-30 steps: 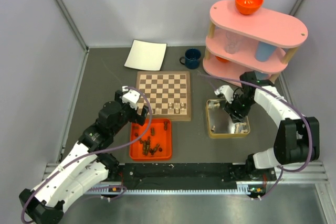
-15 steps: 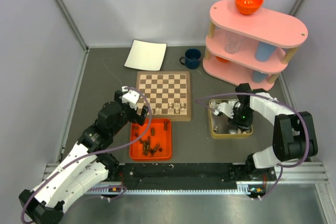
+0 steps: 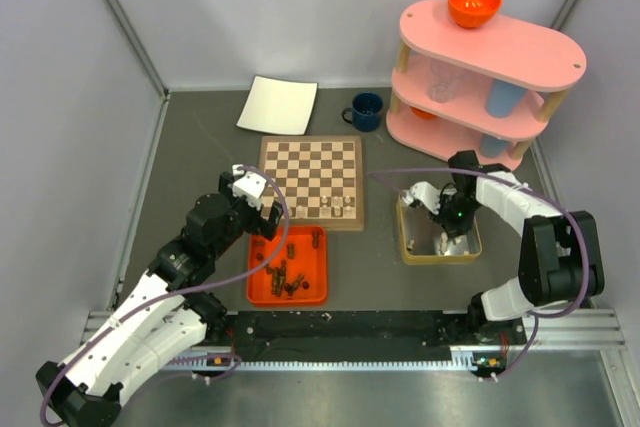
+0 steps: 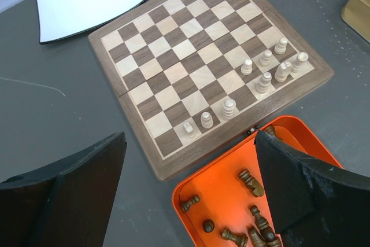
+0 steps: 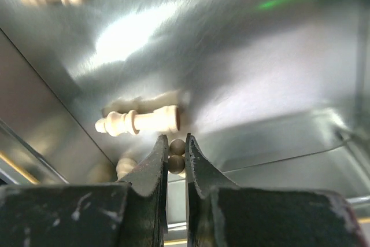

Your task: Set up the chess pieces on the board

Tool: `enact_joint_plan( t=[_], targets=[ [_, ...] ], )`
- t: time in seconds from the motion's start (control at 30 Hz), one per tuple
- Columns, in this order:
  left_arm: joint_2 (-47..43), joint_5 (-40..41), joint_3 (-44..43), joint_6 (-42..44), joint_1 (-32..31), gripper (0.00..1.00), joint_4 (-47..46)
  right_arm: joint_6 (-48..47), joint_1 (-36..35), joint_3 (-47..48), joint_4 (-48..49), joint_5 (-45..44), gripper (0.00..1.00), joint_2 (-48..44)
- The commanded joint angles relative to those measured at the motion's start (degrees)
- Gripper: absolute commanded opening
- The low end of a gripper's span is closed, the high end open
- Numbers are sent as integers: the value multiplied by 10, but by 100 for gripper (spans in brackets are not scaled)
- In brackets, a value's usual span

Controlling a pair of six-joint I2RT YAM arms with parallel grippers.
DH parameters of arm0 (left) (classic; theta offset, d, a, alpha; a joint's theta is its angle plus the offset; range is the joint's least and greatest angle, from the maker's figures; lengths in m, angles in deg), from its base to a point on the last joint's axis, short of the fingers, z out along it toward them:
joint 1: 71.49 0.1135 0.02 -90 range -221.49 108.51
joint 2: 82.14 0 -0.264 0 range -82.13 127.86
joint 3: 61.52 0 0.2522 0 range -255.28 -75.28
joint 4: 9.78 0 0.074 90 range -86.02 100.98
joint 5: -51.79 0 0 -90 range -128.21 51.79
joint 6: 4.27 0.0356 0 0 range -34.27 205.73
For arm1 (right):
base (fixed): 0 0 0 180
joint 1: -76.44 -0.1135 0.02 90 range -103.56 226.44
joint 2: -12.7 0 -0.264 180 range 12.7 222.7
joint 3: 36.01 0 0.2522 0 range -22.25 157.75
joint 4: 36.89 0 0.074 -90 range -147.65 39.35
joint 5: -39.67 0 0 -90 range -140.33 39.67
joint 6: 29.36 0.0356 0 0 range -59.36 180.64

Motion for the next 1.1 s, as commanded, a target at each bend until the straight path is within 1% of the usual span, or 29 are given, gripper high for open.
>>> enact_joint_plan(
  t=[0.0, 0.03, 0.1, 0.17, 0.23, 0.33, 0.4, 0.43, 0.47, 0.53, 0.6, 0.67, 0.7, 0.8, 0.9, 1.0, 1.07],
  targets=[
    [-10, -48, 1, -10, 2, 98, -34, 68, 5, 60, 15, 118, 0, -26],
    [-10, -54, 0, -14, 2, 98, -35, 77, 11, 69, 14, 131, 0, -25],
    [-4, -117, -5, -28, 3, 98, -37, 99, 19, 74, 14, 163, 0, -24],
    [2, -147, -14, -41, 3, 98, -44, 113, 27, 76, 15, 186, 0, -23],
    [8, -170, -15, -52, 3, 97, -50, 119, 28, 75, 17, 187, 0, -24],
    [16, -179, -17, -53, 3, 98, -54, 141, 42, 84, 24, 195, 0, -24],
    [23, -192, -18, -53, 3, 98, -57, 175, 54, 92, 33, 212, 0, -16],
    [27, -199, -20, -71, 3, 97, -58, 188, 57, 96, 40, 217, 0, -11],
    [30, -220, -20, -77, 3, 97, -62, 213, 56, 96, 46, 216, 0, 0],
    [38, -235, -16, -94, 3, 97, -73, 235, 56, 93, 67, 207, 0, 12],
    [42, -243, -12, -103, 2, 97, -81, 258, 56, 89, 93, 180, 0, 31],
    [41, -243, -7, -106, 3, 97, -85, 278, 56, 82, 108, 153, 12, 38],
    [42, -243, -7, -107, 2, 96, -86, 282, 56, 82, 112, 151, 23, 39],
    [41, -239, -10, -104, 2, 97, -82, 299, 56, 82, 123, 151, 33, 35],
    [44, -239, -11, -102, 3, 96, -80, 314, 56, 88, 128, 157, 40, 27],
    [44, -237, -11, -101, 3, 96, -77, 325, 56, 89, 128, 165, 41, 19],
    [41, -235, -12, -98, 3, 96, -71, 324, 57, 88, 127, 150, 41, 11]
  ],
)
